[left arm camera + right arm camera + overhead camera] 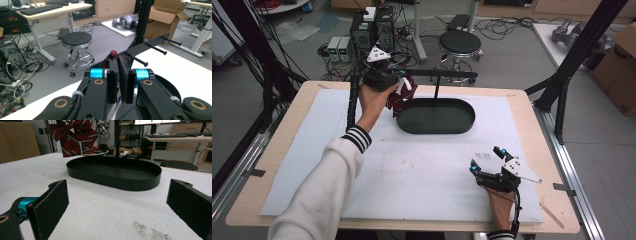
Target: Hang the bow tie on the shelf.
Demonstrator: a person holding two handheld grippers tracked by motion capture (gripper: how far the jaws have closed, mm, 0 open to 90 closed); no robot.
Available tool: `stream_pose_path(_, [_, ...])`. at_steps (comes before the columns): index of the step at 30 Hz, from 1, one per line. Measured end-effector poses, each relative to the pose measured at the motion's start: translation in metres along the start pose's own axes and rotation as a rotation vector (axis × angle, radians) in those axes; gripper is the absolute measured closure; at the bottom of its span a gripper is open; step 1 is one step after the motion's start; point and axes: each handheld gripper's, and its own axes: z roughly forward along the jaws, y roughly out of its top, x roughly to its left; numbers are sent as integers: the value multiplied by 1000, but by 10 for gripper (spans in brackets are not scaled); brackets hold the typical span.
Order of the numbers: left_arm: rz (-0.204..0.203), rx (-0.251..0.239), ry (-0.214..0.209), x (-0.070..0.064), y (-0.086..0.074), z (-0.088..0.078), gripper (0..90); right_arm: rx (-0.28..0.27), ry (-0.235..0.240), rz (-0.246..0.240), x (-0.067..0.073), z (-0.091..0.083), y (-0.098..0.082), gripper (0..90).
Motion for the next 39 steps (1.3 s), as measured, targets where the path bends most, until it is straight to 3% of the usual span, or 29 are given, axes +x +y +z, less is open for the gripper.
stream_pose_path(11, [33, 31, 3, -15, 2, 24, 852, -4, 4, 8, 0, 0, 0, 30])
stream_pose_path(19, [23, 36, 11, -15, 1, 33, 852, -7, 4, 8, -1, -1, 0, 30])
stream_pose_path(24, [40, 48, 9, -13, 3, 38, 852, -8, 4, 7, -2, -1, 0, 31])
stream_pose_path(39, [21, 64, 10, -9, -2, 57, 852, -7, 3, 7, -2, 0, 0, 31])
